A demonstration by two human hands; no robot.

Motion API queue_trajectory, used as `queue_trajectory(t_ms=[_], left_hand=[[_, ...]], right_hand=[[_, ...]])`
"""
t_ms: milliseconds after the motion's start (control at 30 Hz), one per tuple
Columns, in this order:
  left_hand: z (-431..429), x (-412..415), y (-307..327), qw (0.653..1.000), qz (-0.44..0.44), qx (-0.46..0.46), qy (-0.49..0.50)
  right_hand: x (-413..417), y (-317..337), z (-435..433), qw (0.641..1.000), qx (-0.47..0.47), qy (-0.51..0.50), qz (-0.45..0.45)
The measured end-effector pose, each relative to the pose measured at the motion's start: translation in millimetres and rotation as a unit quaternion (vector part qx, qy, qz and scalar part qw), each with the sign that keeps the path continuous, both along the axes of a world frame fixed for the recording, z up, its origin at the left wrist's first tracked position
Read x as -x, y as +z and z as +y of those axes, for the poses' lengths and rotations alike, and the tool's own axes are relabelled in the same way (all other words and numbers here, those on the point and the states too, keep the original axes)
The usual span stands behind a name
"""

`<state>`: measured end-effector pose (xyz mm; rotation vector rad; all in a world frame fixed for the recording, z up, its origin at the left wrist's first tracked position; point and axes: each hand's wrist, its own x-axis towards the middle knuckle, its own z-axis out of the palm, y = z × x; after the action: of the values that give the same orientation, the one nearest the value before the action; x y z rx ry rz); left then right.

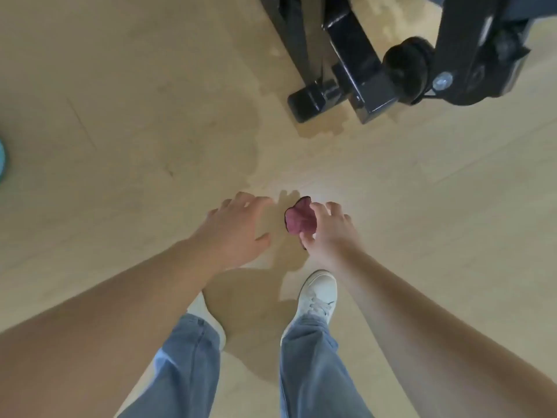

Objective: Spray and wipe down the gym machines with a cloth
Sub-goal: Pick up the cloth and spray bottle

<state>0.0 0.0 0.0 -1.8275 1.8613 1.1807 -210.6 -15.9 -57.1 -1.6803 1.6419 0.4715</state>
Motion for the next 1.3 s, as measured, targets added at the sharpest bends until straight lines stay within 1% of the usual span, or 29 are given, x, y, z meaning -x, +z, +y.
queue_trajectory(t_ms=[133,200,300,367,433,500,633,767,933,1133,1300], left_hand=[[-6.8,7.8,-39.7,0.999,-0.007,-0.040,-0.014],[-9.8,13.4,-55.1,0.999,-0.012,-0.041,-0.020],[-13.5,19.7,-64.4,0.999,-0.007,-0.043,-0.014],[-12.7,23.2,-62.3,0.999,-0.006,-0.047,-0.014],[-11.7,26.9,-52.7,0.998,-0.001,-0.058,-0.030],[-10.6,31.9,-36.3,0.997,0.005,-0.064,-0.044],[-11.8,42.7,9.9,0.995,0.021,-0.076,-0.056],[-21.2,65.1,90.8,0.994,0.044,-0.063,-0.076],[-30.1,89.3,184.9,0.995,0.064,-0.031,-0.069],[-38.0,135.3,300.8,0.994,0.087,0.000,-0.068],[-41.3,172.6,373.2,0.986,0.140,0.052,-0.072]], right_hand=[[2.2,-54.8,1.9,0.996,-0.084,0.008,-0.005],[3.3,-78.3,6.6,0.997,-0.075,0.006,-0.024],[9.5,-99.4,8.3,0.994,-0.034,-0.058,-0.085],[14.2,-96.6,9.3,0.993,-0.019,-0.066,-0.098],[21.7,-81.3,10.8,0.994,0.000,-0.049,-0.100],[30.5,-54.2,12.0,0.995,0.010,-0.034,-0.094],[43.5,5.3,15.1,0.996,-0.001,-0.006,-0.088],[63.4,93.9,11.2,0.995,0.020,0.011,-0.093],[87.2,214.4,-0.5,0.991,0.030,0.028,-0.130],[118.5,350.7,-8.6,0.981,0.090,0.060,-0.164],[148.9,447.5,-12.2,0.968,0.156,0.059,-0.185]])
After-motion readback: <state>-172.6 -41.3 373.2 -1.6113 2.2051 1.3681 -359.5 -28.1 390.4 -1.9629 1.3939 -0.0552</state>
